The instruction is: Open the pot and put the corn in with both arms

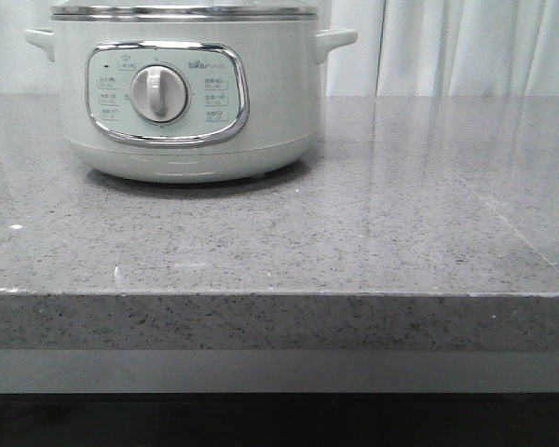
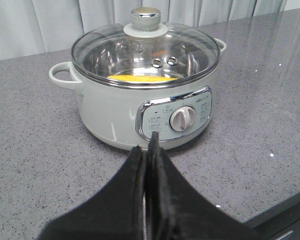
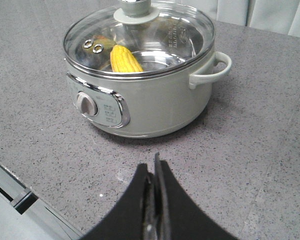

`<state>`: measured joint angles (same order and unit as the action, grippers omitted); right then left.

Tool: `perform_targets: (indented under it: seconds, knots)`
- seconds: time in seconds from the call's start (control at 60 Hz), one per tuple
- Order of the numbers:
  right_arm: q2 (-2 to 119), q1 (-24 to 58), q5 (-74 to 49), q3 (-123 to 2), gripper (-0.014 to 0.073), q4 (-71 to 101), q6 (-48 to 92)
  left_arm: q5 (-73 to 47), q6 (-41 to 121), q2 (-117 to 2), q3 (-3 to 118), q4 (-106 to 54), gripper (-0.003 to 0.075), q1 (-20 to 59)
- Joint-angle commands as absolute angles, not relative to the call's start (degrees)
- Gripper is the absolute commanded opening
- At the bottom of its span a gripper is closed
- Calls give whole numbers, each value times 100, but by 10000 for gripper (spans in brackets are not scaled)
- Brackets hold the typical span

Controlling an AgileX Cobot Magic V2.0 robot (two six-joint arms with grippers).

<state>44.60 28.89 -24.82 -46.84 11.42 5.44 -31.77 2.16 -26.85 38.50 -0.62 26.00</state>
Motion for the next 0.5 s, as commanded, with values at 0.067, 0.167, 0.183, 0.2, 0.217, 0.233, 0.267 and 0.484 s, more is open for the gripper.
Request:
perform_targets:
  seconds: [0.067, 0.167, 0.183, 0.2, 0.217, 0.233, 0.267, 0.484]
  knots:
    - [4418, 2872, -2074, -4849, -67, 1135, 552, -2443, 220, -2400, 3624, 207, -20, 2468]
    - [4418, 2872, -2074, -4849, -67, 1135, 552, -2057, 220, -2023, 3120, 207, -20, 2104]
    - [4418, 2872, -2074, -4849, -67, 1135, 552, -1930, 220, -1929, 2984, 182, -20, 2020]
    - [4418, 2872, -2074, -4849, -67, 1135, 552, -1836, 220, -1866, 2889, 173, -20, 1964]
    - [4418, 2872, -2074, -4849, -67, 1135, 552, -1741, 220, -1802, 2792, 173, -20, 1906]
    - [4418, 2872, -2074, -4849, -67, 1135, 552, -1640, 220, -1739, 2690, 156, -20, 1850]
    - [4418, 2872, -2074, -4849, -67, 1135, 552, -1361, 220, -1584, 2433, 116, -20, 1711]
    - [4418, 2872, -2074, -4849, -67, 1135, 552, -114, 209, -676, 924, -322, -20, 903]
